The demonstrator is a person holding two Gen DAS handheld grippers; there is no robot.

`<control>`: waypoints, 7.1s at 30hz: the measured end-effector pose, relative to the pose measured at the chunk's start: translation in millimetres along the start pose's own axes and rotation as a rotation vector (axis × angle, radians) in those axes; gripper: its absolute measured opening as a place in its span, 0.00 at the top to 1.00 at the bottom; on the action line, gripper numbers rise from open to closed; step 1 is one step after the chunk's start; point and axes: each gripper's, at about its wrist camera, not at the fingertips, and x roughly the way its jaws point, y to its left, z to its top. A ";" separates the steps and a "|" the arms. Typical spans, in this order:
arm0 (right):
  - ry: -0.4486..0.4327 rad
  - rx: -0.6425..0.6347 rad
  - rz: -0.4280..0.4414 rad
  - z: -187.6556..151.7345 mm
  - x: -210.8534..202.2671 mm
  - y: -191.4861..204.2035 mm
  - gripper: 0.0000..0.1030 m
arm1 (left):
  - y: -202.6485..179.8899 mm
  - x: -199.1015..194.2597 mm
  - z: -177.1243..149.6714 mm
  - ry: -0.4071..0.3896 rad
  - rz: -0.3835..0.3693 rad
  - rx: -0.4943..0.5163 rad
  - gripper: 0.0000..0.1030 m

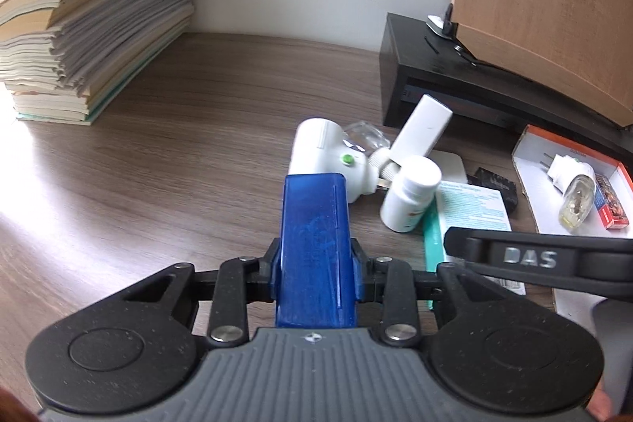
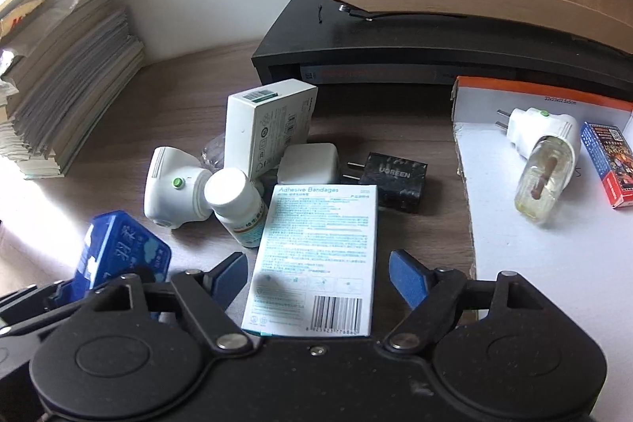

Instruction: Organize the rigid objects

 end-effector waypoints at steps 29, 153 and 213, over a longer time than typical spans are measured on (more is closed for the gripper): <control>-0.134 0.032 -0.102 -24.5 -101.1 -83.4 0.19 | -93.5 -39.4 -6.3 -0.055 -0.145 0.091 0.68; -0.140 0.071 -0.175 -25.2 -159.1 -223.9 0.18 | -229.5 -36.4 -15.1 -0.004 -0.274 0.178 0.68; -0.071 0.049 -0.116 -6.8 -107.2 -231.0 0.18 | -226.7 -9.0 -15.0 0.039 -0.179 0.146 0.67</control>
